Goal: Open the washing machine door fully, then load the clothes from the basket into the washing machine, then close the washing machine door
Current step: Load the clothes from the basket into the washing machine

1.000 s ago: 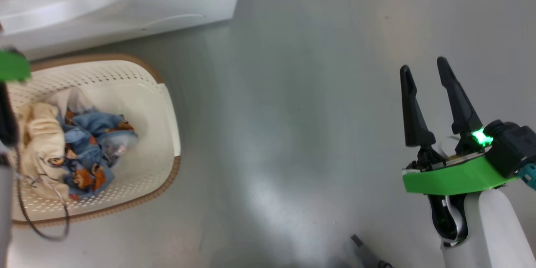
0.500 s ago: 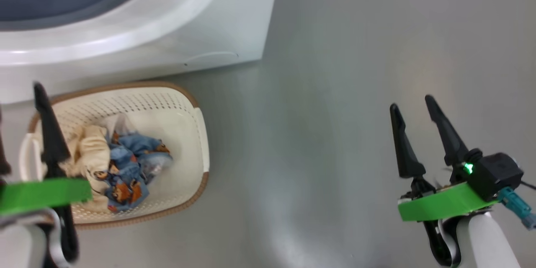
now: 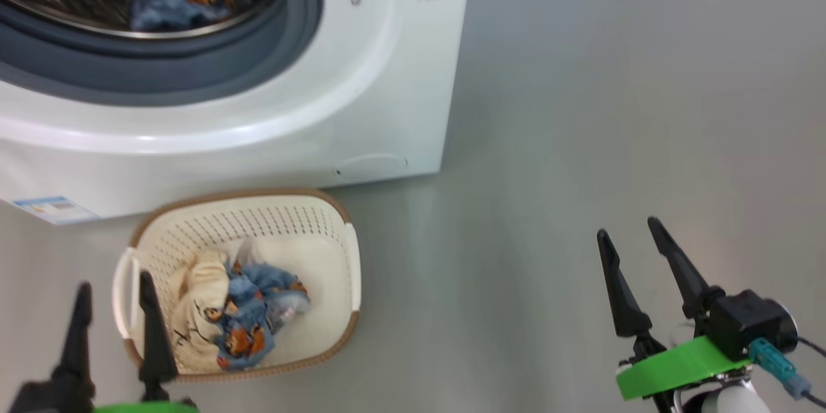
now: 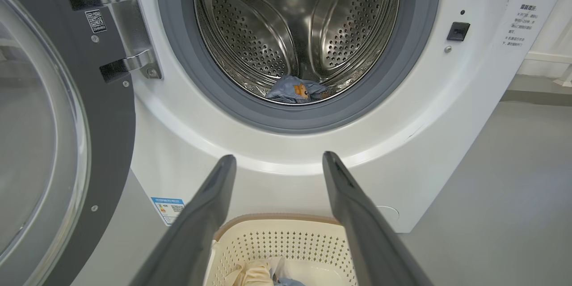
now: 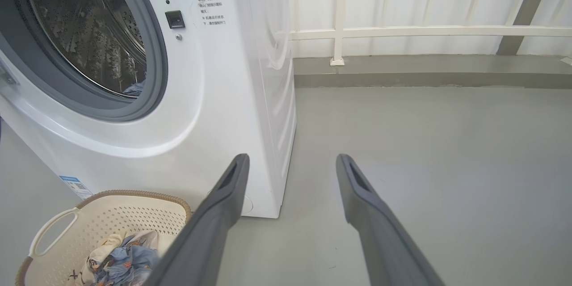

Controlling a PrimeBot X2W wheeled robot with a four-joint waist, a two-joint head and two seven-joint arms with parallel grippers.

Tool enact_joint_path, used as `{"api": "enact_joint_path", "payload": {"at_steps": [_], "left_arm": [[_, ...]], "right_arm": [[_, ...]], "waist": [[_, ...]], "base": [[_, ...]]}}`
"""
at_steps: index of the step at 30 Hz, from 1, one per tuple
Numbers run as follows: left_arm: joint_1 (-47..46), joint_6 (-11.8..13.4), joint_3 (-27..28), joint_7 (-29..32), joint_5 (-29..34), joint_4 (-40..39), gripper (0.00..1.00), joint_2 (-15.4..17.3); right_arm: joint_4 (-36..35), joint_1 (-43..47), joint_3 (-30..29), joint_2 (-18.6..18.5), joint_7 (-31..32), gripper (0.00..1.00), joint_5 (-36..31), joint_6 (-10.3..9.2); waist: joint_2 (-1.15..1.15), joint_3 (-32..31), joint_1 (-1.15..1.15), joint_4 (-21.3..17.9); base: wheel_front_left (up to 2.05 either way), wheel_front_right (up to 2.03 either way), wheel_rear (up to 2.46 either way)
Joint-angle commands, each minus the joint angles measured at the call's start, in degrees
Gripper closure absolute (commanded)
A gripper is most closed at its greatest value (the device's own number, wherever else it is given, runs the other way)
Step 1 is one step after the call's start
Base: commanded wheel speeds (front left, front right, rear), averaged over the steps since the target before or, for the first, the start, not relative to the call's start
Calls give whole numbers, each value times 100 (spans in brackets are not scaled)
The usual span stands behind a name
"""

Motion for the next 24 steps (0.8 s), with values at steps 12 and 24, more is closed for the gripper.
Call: {"api": "enact_joint_path", "payload": {"at_steps": [12,24], "left_arm": [[595,-265,144,-45,119,-8,0,-161],[852,-356,88,-45,198,57,0,-168]], "right_arm": [[-256,483,144,-47,195,0,-99,16],[-441,766,122,-23,334,0,-108,16]], "waist": [[0,-1188,0,315],[0,-1547,0,341]], "base": [[0,0,0],[0,0,0]]}}
